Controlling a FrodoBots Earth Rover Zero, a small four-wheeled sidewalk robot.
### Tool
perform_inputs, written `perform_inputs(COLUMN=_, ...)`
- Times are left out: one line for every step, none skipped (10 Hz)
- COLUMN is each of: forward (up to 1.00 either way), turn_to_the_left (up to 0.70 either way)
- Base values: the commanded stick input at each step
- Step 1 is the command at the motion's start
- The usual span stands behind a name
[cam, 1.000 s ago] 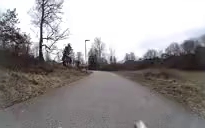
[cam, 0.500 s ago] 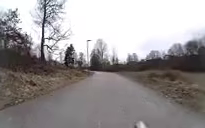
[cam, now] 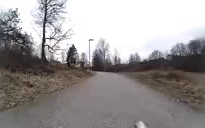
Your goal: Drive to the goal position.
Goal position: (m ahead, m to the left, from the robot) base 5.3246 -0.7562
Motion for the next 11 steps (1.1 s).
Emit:
perform_inputs(forward=0.70, turn_to_the_left=-0.27)
perform_inputs(forward=0.70, turn_to_the_left=-0.18)
perform_inputs(forward=0.70, turn_to_the_left=-0.08)
perform_inputs(forward=0.70, turn_to_the_left=-0.02)
perform_inputs(forward=0.70, turn_to_the_left=-0.25)
perform_inputs(forward=0.70, turn_to_the_left=-0.35)
perform_inputs(forward=0.70, turn_to_the_left=-0.20)
perform_inputs(forward=0.70, turn_to_the_left=-0.02)
perform_inputs(forward=0.70, turn_to_the_left=0.00)
perform_inputs(forward=0.70, turn_to_the_left=-0.03)
perform_inputs(forward=0.70, turn_to_the_left=-0.22)
